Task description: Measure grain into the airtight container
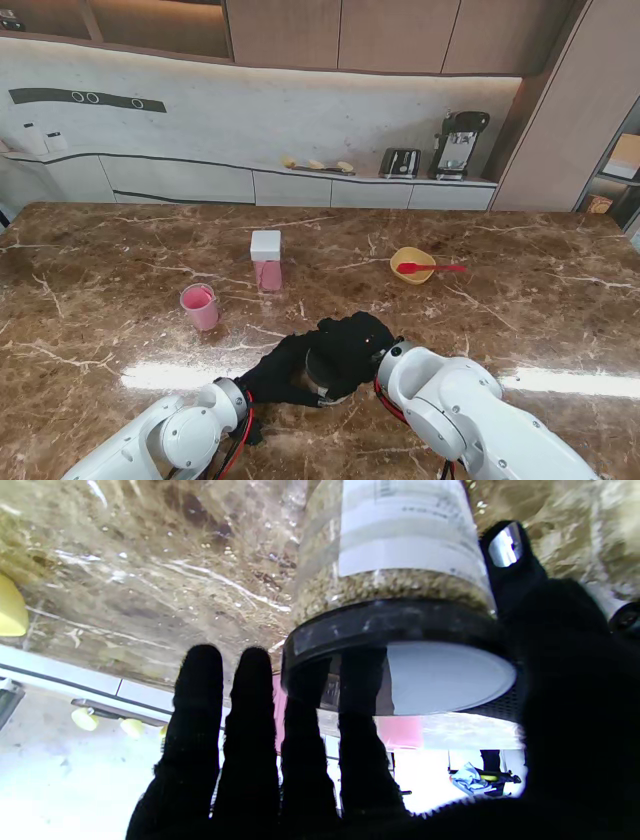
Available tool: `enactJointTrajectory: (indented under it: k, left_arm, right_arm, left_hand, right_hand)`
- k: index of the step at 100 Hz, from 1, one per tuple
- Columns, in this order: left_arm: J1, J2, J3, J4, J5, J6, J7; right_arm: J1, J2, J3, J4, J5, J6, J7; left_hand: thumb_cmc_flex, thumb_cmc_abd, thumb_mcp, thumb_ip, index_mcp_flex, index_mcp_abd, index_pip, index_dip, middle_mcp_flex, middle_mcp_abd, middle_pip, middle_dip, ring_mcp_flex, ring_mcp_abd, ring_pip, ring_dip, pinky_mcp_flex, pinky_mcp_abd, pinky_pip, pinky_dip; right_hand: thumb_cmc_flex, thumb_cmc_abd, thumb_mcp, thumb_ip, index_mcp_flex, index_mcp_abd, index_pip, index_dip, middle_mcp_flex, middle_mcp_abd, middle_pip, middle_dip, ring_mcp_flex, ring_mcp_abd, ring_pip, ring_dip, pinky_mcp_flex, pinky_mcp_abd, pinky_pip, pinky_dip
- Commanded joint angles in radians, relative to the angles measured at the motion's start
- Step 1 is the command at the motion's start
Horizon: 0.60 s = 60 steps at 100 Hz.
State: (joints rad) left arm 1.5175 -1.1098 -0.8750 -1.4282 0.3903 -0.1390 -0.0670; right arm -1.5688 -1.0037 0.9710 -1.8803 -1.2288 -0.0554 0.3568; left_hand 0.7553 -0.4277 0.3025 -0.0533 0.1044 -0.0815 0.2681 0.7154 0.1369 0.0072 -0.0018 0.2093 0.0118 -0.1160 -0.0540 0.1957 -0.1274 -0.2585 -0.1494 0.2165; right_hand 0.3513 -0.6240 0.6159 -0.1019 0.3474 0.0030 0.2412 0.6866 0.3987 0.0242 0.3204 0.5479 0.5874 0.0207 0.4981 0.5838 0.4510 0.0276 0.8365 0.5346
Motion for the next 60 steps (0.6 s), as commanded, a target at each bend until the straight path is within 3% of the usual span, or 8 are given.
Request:
enactJointTrajectory:
  k: [1, 7, 10, 11, 14, 21, 39, 60]
  left_arm:
    - [0.015, 0.003, 0.007, 0.023, 0.003, 0.007, -0.010]
    - [0.015, 0.003, 0.007, 0.024, 0.004, 0.006, -0.009]
    - [0.015, 0.004, 0.007, 0.024, 0.004, 0.006, -0.010]
    - [0.015, 0.004, 0.007, 0.024, 0.004, 0.006, -0.010]
    - [0.015, 0.004, 0.007, 0.024, 0.004, 0.006, -0.010]
    - [0.016, 0.004, 0.006, 0.023, 0.003, 0.008, -0.011]
    - [0.017, 0.004, 0.006, 0.023, 0.002, 0.010, -0.011]
    - [0.018, 0.004, 0.007, 0.020, 0.002, 0.013, -0.014]
  right_arm:
    - [0.004, -0.005, -0.007, 0.028, 0.009, 0.002, -0.017]
    - [0.006, -0.006, -0.011, 0.038, 0.031, 0.000, -0.041]
    - [0.007, -0.006, -0.009, 0.041, 0.049, -0.008, -0.044]
    - [0.007, -0.006, -0.008, 0.042, 0.056, -0.012, -0.044]
    - [0.007, -0.007, -0.006, 0.045, 0.074, -0.024, -0.050]
    - [0.003, -0.007, 0.004, 0.050, 0.101, -0.056, -0.065]
    - [-0.016, -0.006, 0.037, 0.040, 0.158, -0.110, -0.055]
    - [-0.050, -0.013, 0.075, 0.037, 0.178, -0.144, -0.116]
  left_hand:
    - [0.047, 0.081, 0.073, 0.006, 0.016, -0.075, 0.027, 0.012, -0.025, -0.019, -0.001, 0.005, 0.025, 0.137, 0.060, 0.024, 0.103, 0.192, 0.189, 0.044]
    - [0.048, 0.079, 0.072, 0.006, 0.016, -0.077, 0.028, 0.012, -0.024, -0.020, -0.001, 0.005, 0.025, 0.136, 0.060, 0.024, 0.103, 0.191, 0.188, 0.044]
    - [0.049, 0.079, 0.072, 0.006, 0.016, -0.076, 0.028, 0.012, -0.025, -0.020, -0.001, 0.005, 0.025, 0.136, 0.060, 0.024, 0.103, 0.191, 0.188, 0.044]
    - [0.048, 0.079, 0.072, 0.006, 0.016, -0.076, 0.028, 0.012, -0.024, -0.020, -0.001, 0.005, 0.025, 0.137, 0.060, 0.024, 0.103, 0.191, 0.188, 0.044]
    - [0.048, 0.079, 0.072, 0.006, 0.016, -0.077, 0.028, 0.012, -0.024, -0.020, -0.001, 0.005, 0.026, 0.136, 0.060, 0.024, 0.103, 0.191, 0.188, 0.044]
    - [0.049, 0.080, 0.072, 0.006, 0.016, -0.076, 0.029, 0.012, -0.025, -0.019, 0.000, 0.005, 0.025, 0.137, 0.060, 0.024, 0.103, 0.192, 0.188, 0.043]
    - [0.050, 0.080, 0.072, 0.006, 0.017, -0.074, 0.031, 0.013, -0.024, -0.018, 0.001, 0.007, 0.026, 0.137, 0.060, 0.024, 0.104, 0.192, 0.187, 0.043]
    - [0.050, 0.080, 0.072, 0.006, 0.016, -0.074, 0.031, 0.011, -0.024, -0.019, 0.001, 0.010, 0.026, 0.136, 0.061, 0.025, 0.104, 0.192, 0.187, 0.043]
  right_hand:
    - [0.062, -0.021, -0.007, 0.032, 0.077, 0.001, 0.058, 0.037, 0.096, -0.026, 0.083, 0.076, 0.089, -0.030, 0.088, 0.063, 0.085, -0.003, 0.096, 0.039]
    - [0.151, -0.025, 0.042, 0.039, 0.123, -0.015, 0.099, 0.057, 0.165, -0.041, 0.127, 0.111, 0.145, -0.041, 0.124, 0.078, 0.129, -0.007, 0.139, 0.034]
    - [0.168, -0.038, 0.182, 0.028, 0.136, -0.022, 0.105, 0.062, 0.186, -0.047, 0.131, 0.117, 0.162, -0.041, 0.123, 0.073, 0.141, -0.010, 0.153, 0.009]
    - [0.173, -0.052, 0.285, 0.020, 0.139, -0.028, 0.101, 0.061, 0.195, -0.050, 0.125, 0.112, 0.166, -0.042, 0.114, 0.066, 0.145, -0.010, 0.154, -0.005]
    - [0.191, -0.061, 0.389, 0.008, 0.146, -0.034, 0.098, 0.058, 0.207, -0.052, 0.119, 0.101, 0.171, -0.039, 0.100, 0.056, 0.148, -0.011, 0.154, -0.018]
    - [0.254, -0.080, 0.530, 0.000, 0.162, -0.057, 0.087, 0.044, 0.226, -0.058, 0.088, 0.062, 0.173, -0.034, 0.036, 0.015, 0.146, -0.015, 0.126, -0.049]
    - [0.385, -0.065, 0.581, 0.007, 0.147, -0.087, 0.054, 0.007, 0.183, -0.060, 0.001, -0.023, 0.103, -0.031, -0.122, -0.078, 0.090, -0.032, 0.023, -0.117]
    - [0.247, -0.115, 0.533, -0.015, 0.125, -0.073, 0.025, -0.022, 0.151, -0.056, -0.024, -0.054, 0.071, -0.033, -0.141, -0.087, 0.065, -0.032, -0.008, -0.132]
